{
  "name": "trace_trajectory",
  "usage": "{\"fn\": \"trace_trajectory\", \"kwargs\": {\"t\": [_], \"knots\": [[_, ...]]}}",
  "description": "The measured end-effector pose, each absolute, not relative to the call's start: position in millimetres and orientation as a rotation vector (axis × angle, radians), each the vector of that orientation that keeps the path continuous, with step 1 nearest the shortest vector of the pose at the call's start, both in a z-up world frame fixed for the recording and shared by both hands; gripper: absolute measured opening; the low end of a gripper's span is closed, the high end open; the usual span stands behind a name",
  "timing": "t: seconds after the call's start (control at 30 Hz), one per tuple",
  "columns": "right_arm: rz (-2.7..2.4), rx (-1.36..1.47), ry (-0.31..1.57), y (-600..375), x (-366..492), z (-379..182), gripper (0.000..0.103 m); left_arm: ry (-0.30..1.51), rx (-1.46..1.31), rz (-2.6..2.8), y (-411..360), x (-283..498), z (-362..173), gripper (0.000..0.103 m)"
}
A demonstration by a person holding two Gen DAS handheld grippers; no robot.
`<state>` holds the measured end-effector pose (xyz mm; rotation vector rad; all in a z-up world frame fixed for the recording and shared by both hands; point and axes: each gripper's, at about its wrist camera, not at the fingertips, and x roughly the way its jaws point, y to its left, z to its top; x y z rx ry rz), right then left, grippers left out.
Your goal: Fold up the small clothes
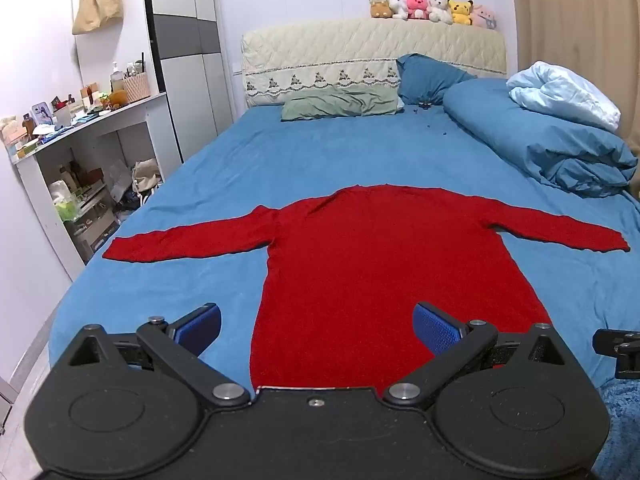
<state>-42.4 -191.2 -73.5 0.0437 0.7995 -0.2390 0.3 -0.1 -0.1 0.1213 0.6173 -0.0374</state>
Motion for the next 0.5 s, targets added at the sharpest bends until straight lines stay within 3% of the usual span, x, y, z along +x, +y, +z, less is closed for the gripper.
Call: {"fn": "trace_trajectory", "kwargs": {"t": [0.5], "knots": [[-0.238,0.042,0.804,-189.4,-41.2,-73.1,0.103,0.611,0.106,-0.049,4.1,-0.6,0.7,0.103]]}}
